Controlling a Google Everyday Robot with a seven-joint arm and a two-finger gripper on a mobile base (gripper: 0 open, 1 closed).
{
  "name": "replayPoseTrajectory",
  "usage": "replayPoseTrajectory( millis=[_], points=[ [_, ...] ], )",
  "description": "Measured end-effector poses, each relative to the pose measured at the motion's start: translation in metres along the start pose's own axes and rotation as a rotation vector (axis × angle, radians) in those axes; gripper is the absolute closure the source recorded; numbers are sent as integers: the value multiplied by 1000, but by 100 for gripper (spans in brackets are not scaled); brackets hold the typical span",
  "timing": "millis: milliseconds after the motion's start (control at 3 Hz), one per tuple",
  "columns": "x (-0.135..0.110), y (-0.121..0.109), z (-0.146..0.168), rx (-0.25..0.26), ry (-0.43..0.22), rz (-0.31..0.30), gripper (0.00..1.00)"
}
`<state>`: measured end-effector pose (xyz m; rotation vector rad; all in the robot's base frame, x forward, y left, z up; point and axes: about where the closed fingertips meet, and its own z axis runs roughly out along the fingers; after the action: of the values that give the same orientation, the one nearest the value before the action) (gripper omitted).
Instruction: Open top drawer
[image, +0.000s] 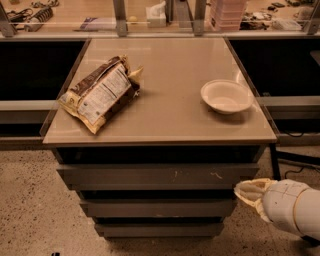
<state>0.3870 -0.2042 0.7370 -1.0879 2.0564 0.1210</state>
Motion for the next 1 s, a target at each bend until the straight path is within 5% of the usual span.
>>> replayPoseTrajectory(
  millis=[667, 1000],
  points=[
    [-4, -47, 33, 200, -130, 11, 100],
    [-4, -47, 33, 200, -130, 11, 100]
  ],
)
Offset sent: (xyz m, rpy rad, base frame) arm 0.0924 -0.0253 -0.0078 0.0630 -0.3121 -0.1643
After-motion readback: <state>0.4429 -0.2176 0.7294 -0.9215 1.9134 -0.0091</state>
